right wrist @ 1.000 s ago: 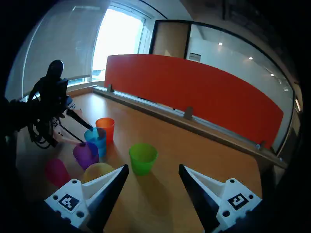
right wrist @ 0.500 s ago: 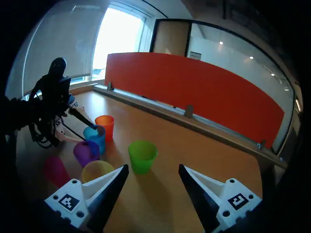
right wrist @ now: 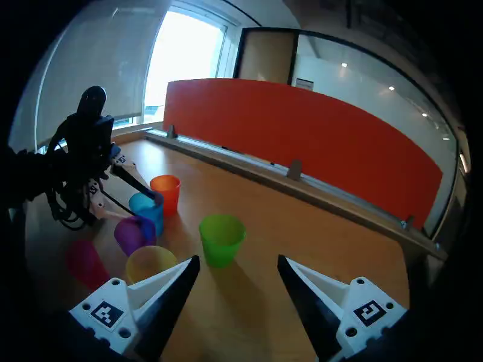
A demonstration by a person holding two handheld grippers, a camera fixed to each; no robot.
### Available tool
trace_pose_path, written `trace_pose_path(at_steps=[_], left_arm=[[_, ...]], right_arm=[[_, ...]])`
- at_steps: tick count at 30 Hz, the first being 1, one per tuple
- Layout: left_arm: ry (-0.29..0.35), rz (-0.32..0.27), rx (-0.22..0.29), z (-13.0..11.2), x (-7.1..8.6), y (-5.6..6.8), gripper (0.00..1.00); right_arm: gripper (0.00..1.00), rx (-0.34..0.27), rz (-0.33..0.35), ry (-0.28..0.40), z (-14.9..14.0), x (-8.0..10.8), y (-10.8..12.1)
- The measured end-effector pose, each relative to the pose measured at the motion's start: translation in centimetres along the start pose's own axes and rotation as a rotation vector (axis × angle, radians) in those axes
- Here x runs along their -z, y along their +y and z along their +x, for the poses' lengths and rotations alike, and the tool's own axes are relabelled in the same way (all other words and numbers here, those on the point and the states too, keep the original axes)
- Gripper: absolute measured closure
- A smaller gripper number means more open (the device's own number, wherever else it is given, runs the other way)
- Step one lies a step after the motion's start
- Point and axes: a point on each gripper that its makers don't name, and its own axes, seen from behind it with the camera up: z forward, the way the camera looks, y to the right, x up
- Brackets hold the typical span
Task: Pour water
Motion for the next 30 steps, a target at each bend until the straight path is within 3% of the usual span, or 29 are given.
trace_pose_path(at_steps=[30], left_arm=[[-0.016, 0.005, -0.016, -0.47, 0.4, 0.23, 0.13]], right_arm=[[0.0, 0.004, 0.014, -0.01, -0.24, -0.69, 0.02]])
